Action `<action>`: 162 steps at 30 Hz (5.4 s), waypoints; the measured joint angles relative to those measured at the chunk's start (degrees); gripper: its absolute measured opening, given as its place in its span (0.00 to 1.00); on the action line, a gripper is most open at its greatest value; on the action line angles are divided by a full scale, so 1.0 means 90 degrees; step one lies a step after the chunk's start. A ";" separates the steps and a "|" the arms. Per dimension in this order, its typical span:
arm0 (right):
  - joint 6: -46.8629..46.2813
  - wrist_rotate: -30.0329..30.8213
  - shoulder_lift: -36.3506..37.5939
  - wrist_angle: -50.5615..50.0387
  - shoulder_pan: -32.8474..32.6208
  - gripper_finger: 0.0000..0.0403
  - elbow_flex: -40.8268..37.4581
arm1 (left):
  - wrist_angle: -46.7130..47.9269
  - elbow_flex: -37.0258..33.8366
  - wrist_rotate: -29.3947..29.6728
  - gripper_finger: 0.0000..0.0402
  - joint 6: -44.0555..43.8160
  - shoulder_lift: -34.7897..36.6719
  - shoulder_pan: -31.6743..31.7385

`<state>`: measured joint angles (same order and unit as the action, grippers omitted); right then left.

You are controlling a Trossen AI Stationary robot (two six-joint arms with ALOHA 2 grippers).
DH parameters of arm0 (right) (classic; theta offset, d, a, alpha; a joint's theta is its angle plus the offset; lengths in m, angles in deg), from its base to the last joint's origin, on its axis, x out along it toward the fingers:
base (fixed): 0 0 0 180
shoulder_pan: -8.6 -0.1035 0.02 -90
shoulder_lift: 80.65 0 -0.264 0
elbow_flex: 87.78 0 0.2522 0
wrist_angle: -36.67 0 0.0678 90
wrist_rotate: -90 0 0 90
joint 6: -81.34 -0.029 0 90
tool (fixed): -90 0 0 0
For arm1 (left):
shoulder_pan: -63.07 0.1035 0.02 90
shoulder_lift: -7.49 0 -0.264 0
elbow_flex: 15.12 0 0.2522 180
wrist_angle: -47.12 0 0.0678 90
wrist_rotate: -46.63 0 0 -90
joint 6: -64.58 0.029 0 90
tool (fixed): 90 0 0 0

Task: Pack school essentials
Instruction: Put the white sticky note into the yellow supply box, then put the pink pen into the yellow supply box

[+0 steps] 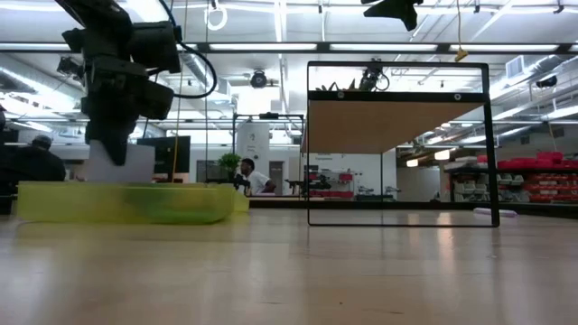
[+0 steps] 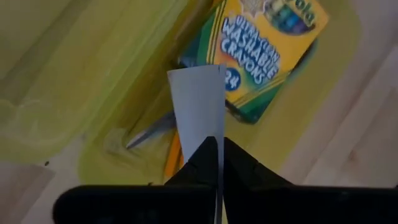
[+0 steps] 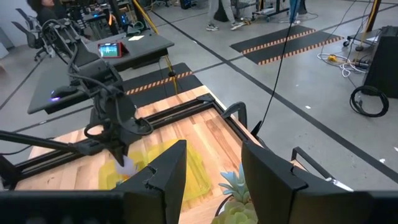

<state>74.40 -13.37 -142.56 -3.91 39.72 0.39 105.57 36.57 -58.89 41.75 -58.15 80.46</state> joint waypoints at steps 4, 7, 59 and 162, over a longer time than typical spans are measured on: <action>0.0002 0.0002 0.0000 -0.0001 0.0002 0.40 0.0000 | 0.0387 0.0000 -0.0119 0.05 0.0092 0.0009 0.0003; 0.0002 0.0001 0.0000 0.0000 0.0002 0.40 0.0000 | 0.0706 0.0000 -0.0142 0.03 -0.0115 0.0036 0.0012; -0.0126 0.0027 0.0000 0.0093 0.0000 0.40 0.0000 | 0.0886 0.0575 -0.0592 0.02 0.1449 0.0041 -0.0304; 0.0486 -0.0085 0.0124 -0.2227 0.2353 0.40 0.0000 | 0.1002 0.3011 0.3525 0.18 -0.1178 -0.0764 -0.3033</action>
<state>78.77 -14.13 -141.45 -23.95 60.89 0.39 114.58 63.68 -27.16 31.15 -65.03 53.17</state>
